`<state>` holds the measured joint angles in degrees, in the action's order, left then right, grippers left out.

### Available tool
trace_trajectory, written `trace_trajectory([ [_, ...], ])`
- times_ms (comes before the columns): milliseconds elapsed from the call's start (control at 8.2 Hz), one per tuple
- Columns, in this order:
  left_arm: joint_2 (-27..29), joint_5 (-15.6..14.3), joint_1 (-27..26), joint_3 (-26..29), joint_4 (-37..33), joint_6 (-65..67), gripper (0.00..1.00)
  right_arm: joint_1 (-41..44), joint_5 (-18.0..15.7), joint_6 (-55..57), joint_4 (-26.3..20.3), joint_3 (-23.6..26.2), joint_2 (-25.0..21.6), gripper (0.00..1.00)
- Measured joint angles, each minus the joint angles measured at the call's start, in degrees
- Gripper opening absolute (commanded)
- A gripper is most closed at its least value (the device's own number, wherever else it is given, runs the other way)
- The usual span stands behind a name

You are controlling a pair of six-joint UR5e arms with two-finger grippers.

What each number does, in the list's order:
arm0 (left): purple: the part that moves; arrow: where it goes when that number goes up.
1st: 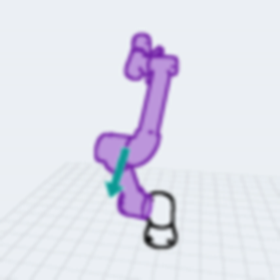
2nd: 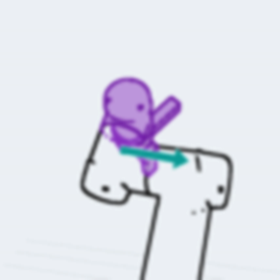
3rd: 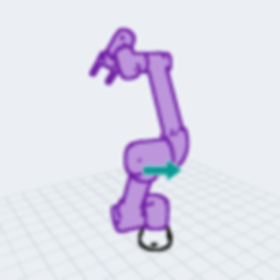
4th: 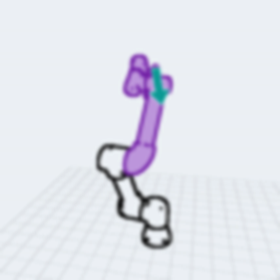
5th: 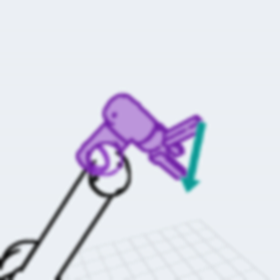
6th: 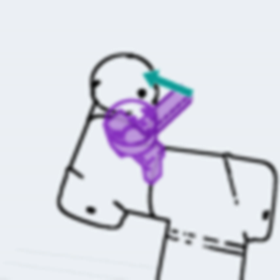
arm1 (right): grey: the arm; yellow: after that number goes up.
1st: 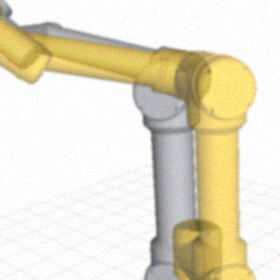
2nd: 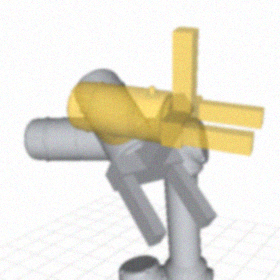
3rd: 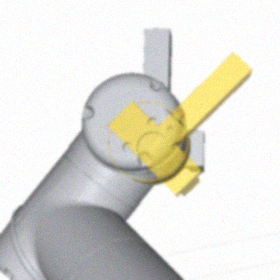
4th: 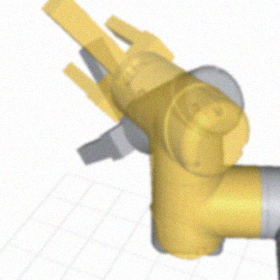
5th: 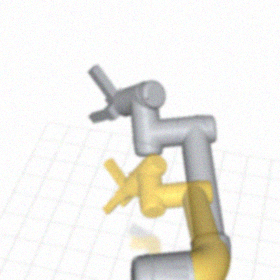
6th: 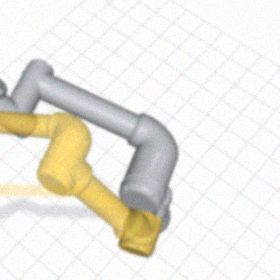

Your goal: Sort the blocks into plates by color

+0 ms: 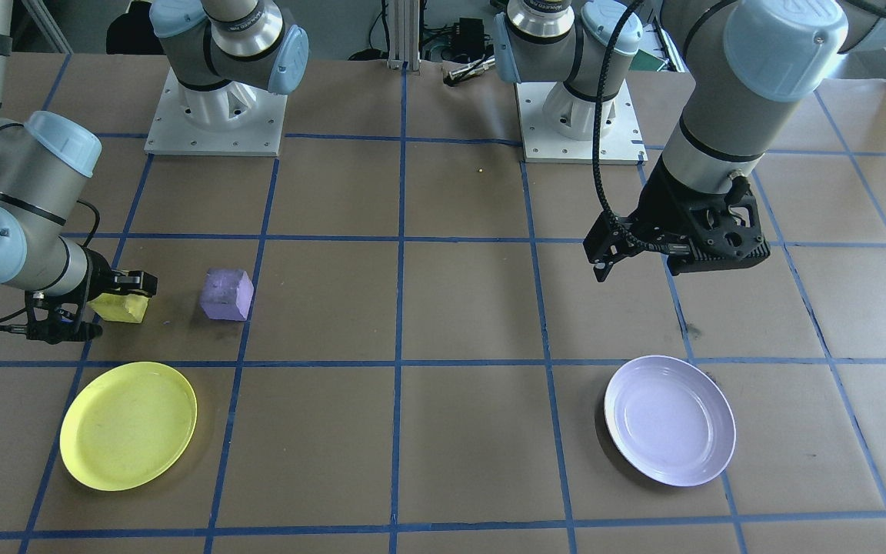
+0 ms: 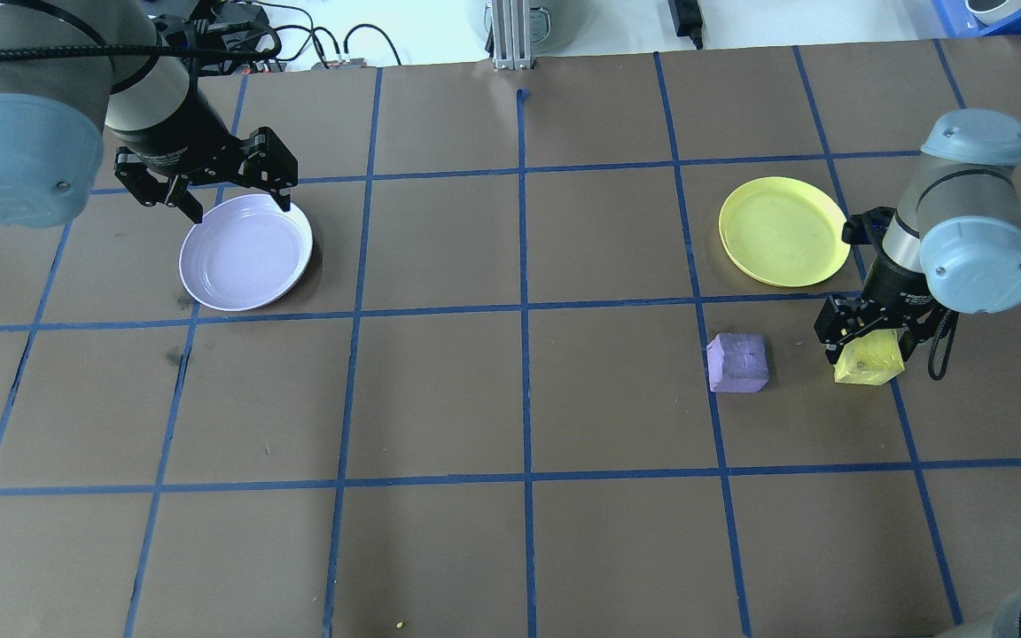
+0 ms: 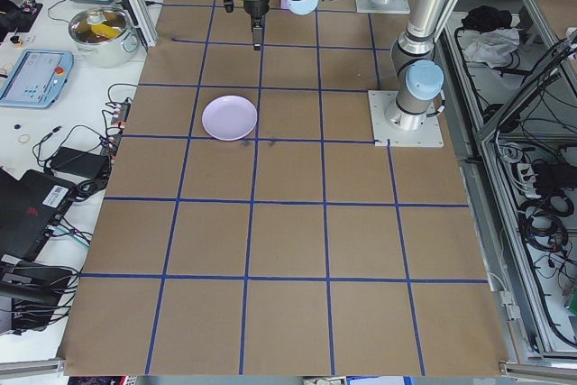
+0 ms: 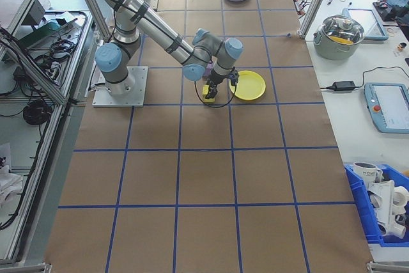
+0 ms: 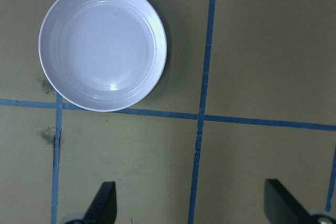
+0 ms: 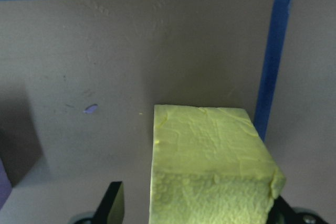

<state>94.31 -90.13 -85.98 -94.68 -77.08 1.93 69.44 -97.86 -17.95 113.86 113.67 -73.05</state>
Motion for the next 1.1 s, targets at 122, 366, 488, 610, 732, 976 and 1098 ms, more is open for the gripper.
trace_trajectory([
  [122,0.0,0.0,0.0,0.0,0.0,0.0,1.0,0.0,0.0,0.2,-0.1,-0.4,-0.1,0.04],
  [366,0.0,0.0,0.0,0.0,0.0,0.0,1.0,0.8,0.5,0.9,-2.7,-5.2,-0.8,0.07],
  [488,0.0,0.0,0.0,0.0,0.0,0.0,1.0,2.4,1.1,1.4,-5.6,-10.3,-0.2,0.13],
  [610,0.0,0.0,0.0,0.0,0.1,0.0,1.0,4.7,2.2,1.9,-7.9,-16.0,1.7,0.14],
  [732,0.1,0.0,0.0,0.0,0.4,0.0,1.0,6.8,3.8,2.2,-9.0,-21.3,5.1,0.17],
  [976,0.3,0.0,0.0,0.0,0.8,0.0,1.0,8.6,4.9,2.2,-9.3,-28.5,12.8,0.95],
  [1098,0.3,0.0,0.0,0.0,0.8,0.0,1.0,8.8,4.9,2.2,-9.4,-29.7,14.9,1.0],
])
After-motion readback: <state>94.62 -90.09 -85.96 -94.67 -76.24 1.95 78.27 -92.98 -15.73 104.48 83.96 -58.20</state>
